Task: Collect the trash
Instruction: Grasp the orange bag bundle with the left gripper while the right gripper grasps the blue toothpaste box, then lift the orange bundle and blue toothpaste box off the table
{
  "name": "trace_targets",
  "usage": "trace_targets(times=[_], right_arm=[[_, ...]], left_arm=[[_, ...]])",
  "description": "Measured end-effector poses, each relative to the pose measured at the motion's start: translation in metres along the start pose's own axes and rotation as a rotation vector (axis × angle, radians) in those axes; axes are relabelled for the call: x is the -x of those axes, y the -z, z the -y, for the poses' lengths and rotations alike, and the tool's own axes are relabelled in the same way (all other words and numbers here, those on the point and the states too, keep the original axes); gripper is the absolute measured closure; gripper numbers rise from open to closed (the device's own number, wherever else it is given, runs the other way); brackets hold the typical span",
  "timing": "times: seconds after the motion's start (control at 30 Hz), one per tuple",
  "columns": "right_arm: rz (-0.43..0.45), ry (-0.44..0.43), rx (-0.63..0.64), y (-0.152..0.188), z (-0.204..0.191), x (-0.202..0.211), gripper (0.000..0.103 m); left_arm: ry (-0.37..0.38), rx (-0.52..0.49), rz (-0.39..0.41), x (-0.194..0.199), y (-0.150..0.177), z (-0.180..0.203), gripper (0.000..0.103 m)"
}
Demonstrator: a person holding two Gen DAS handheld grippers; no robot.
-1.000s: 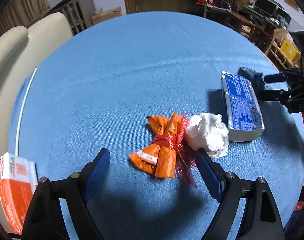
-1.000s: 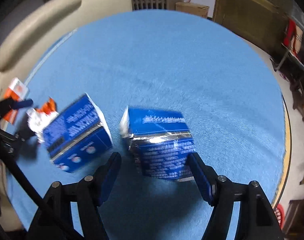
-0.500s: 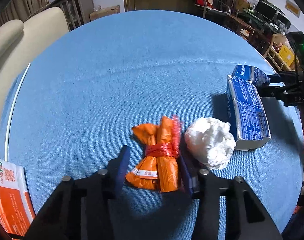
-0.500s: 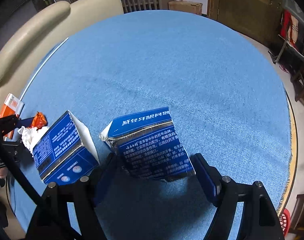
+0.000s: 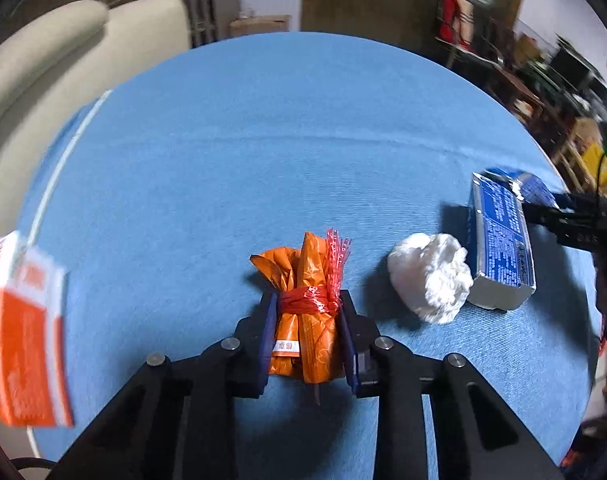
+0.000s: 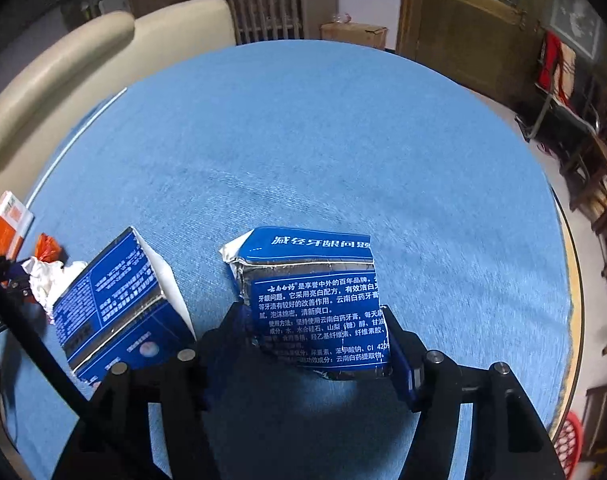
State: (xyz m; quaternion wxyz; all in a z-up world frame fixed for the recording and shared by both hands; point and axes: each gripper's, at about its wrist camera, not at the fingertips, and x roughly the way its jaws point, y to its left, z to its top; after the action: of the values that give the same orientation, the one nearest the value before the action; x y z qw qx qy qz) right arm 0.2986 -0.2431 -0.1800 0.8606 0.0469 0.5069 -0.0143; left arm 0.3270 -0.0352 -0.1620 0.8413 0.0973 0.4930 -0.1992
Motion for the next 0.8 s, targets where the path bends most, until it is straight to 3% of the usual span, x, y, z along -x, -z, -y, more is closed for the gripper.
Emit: trace_targets(times=[0.2,0.43,0.8], right_arm=[[0.032,-0.032,-0.076,0.033,0.014,0.024,0.036],[0.107,-0.098,-0.128,0.069,0.015,0.082,0.036],[0.211,-0.187,-0.127,0.108,-0.014,0.163,0.036]], left_arm=[[-0.071,0.029,0.061,0.037,0.011,0.011,0.072],[-0.134,0.006,0.161,0.090,0.042,0.055,0.072],[-0.191,-0.013,0.286,0.167,0.062,0.102,0.072]])
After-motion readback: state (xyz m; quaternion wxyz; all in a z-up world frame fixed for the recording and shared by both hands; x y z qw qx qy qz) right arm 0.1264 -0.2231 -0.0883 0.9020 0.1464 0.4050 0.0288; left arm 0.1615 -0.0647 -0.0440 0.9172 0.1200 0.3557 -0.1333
